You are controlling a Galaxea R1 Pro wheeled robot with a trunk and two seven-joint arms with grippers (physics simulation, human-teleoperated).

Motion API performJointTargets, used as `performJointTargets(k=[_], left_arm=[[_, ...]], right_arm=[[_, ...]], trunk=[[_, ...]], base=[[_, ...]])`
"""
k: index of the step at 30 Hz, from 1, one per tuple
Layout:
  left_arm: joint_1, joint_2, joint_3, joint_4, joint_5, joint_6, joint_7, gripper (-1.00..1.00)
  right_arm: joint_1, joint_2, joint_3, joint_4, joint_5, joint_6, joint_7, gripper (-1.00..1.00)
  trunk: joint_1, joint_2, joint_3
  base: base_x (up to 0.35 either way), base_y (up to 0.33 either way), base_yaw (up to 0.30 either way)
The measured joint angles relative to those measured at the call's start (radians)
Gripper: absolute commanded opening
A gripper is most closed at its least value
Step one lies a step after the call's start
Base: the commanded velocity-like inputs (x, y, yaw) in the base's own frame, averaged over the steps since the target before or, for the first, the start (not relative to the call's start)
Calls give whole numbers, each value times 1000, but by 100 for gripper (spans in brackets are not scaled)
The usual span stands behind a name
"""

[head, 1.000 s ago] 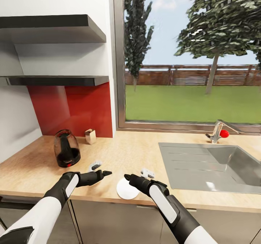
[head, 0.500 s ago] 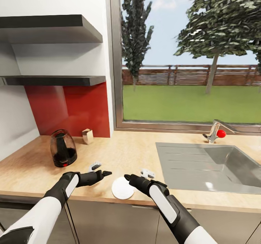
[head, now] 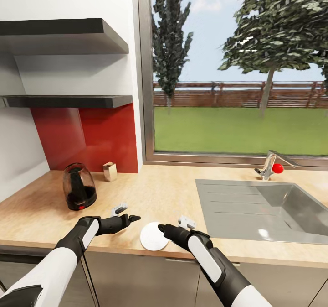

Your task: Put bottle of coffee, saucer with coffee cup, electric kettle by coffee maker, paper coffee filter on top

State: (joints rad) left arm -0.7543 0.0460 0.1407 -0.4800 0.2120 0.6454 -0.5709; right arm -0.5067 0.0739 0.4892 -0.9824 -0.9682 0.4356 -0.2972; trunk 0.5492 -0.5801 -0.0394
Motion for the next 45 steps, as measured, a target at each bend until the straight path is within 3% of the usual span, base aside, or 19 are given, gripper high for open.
performJointTargets(k=[7,13,21,45], left_arm=[[0,0,1,0,1,-1,1,100],[0,-2,0,1,1,-1,1,100],[1,-7,0,6,1,0,1,100],[1,-14,-1,32,10,0,1,100]], right_arm=[[0,3,1,81,4,-2,5,100],[0,5,2,89,1,-2,5,100],[0,43,3,93,-1,-1,5,100],[0,52,3,94,0,-1,5,100]], trunk=[[0,0,0],[0,0,0],[0,0,0],[0,0,0]], base=[[0,0,0],[70,0,0],[89,0,0],[3,0,0]])
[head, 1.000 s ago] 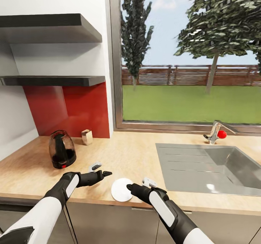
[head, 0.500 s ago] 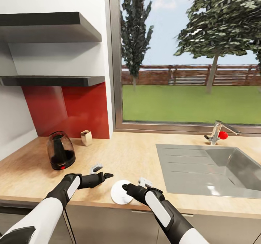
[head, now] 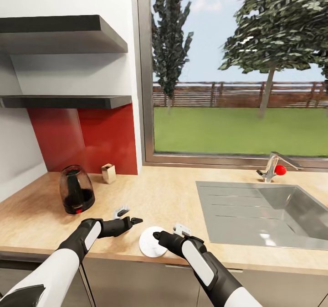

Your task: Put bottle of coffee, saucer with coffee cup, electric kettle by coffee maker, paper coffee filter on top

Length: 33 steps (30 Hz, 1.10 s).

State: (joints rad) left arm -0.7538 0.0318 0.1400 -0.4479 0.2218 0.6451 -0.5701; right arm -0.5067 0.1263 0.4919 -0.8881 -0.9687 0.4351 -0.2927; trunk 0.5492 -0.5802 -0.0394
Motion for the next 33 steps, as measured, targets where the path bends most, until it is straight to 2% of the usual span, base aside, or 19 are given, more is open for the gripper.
performJointTargets(k=[20,25,33], left_arm=[[0,-5,1,17,1,10,0,100],[0,-6,1,17,2,49,-1,100],[23,-26,6,14,22,63,-5,100]], right_arm=[[0,0,0,0,0,0,0,100],[0,0,0,0,0,0,0,100],[0,0,0,0,0,0,0,100]], trunk=[[0,0,0],[0,0,0],[0,0,0]], base=[[0,0,0],[0,0,0],[0,0,0]])
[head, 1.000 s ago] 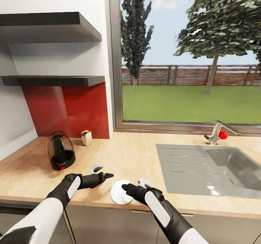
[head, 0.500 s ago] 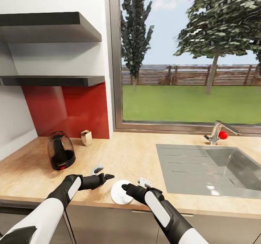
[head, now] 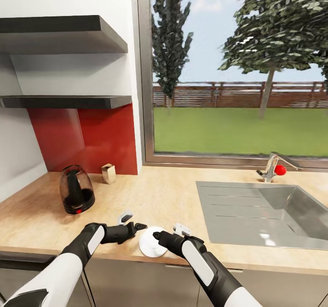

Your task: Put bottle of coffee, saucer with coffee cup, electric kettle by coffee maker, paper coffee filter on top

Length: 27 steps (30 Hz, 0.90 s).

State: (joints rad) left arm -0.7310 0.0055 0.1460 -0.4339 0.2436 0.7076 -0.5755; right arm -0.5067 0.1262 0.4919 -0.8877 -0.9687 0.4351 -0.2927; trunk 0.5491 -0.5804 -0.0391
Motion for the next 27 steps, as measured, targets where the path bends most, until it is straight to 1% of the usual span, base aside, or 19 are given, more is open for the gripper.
performJointTargets(k=[2,7,9,11,12,17,25,27], left_arm=[[3,-9,0,0,-4,1,0,100],[4,-21,-1,-1,-4,2,0,100],[4,-22,1,-1,-2,3,1,100],[4,-23,2,-1,0,4,1,100],[4,-23,3,-2,1,5,1,100],[5,-24,3,-4,1,8,2,100],[5,-26,3,-6,1,7,2,100],[5,-29,4,-6,8,5,2,100]], right_arm=[[0,0,0,1,0,0,0,100],[3,1,1,1,0,0,0,100],[7,2,1,2,8,-3,3,100],[12,10,1,0,18,-3,4,100],[16,16,1,-3,19,-2,3,100],[20,26,4,-4,19,0,3,100],[23,29,6,-6,20,-1,2,100],[23,29,6,-7,20,-1,2,100]], trunk=[[0,0,0],[0,0,0],[0,0,0],[0,0,0],[0,0,0],[0,0,0],[0,0,0],[0,0,0]], base=[[0,0,0],[0,0,0],[0,0,0],[0,0,0],[0,0,0],[0,0,0],[0,0,0],[0,0,0]])
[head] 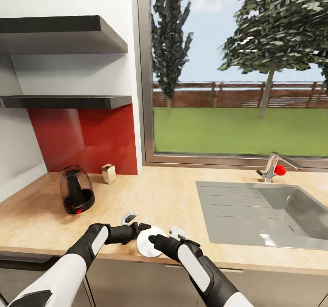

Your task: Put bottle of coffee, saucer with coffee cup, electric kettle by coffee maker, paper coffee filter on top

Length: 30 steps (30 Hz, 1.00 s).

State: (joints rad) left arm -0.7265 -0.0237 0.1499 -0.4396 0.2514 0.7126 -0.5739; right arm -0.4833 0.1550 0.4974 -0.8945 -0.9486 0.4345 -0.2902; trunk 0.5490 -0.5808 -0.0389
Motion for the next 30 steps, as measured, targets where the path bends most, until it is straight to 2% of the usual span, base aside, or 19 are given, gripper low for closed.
performJointTargets(k=[9,30], left_arm=[[0,-12,0,0,14,-2,0,100],[0,-15,-1,1,19,1,-5,100]], right_arm=[[0,0,0,0,-1,1,0,100],[1,0,0,4,-2,0,0,100]], trunk=[[0,0,0],[0,0,0]], base=[[0,0,0],[0,0,0]])
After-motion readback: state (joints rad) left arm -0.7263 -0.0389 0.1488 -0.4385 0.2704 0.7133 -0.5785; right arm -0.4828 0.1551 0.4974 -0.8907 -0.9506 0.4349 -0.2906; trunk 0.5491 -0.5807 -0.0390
